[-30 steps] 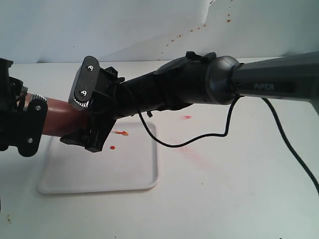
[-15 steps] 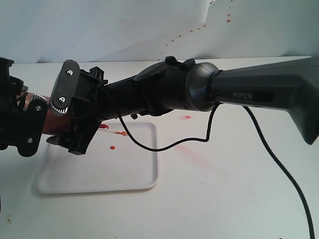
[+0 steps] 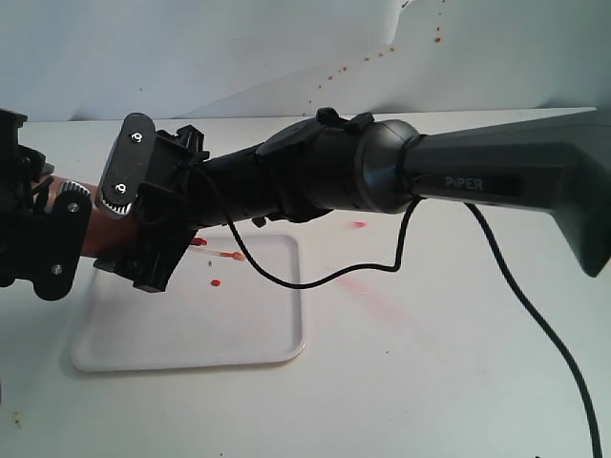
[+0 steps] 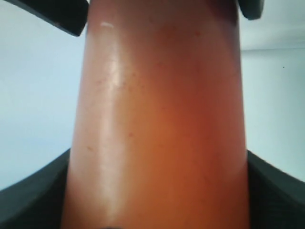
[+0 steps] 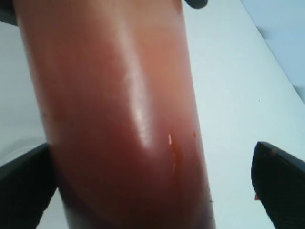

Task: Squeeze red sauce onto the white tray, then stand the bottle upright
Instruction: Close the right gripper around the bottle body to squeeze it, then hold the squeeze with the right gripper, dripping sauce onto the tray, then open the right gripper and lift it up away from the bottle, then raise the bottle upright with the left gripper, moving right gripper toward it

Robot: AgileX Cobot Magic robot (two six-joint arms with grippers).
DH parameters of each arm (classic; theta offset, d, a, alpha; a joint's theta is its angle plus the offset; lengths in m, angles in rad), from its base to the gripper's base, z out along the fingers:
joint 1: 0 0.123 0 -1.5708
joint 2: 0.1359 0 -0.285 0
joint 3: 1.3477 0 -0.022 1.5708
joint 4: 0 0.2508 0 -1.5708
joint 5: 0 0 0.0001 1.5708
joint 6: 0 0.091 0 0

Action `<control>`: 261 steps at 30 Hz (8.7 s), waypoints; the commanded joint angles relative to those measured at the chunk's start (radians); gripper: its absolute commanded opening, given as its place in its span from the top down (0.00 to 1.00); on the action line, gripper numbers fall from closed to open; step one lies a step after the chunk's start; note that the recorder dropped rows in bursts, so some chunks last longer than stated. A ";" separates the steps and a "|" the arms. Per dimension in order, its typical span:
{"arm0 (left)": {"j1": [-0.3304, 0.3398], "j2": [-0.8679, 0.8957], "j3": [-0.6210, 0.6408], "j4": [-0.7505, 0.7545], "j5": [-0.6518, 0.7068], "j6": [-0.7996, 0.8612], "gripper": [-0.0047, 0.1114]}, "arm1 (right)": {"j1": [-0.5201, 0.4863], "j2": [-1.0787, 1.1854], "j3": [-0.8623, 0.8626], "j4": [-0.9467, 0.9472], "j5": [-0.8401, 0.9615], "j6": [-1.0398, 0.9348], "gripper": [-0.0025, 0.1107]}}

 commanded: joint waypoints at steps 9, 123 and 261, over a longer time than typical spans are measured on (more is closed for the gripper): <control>-0.004 -0.012 -0.006 0.016 -0.018 -0.017 0.96 | 0.012 0.032 -0.009 0.092 0.001 -0.011 0.13; -0.004 -0.012 -0.006 0.082 -0.021 -0.017 0.96 | 0.038 -0.114 -0.031 -0.074 -0.057 0.153 0.05; -0.004 -0.477 0.068 -0.646 -0.268 -0.055 0.96 | -0.395 -0.686 1.065 -2.135 -1.289 3.113 0.18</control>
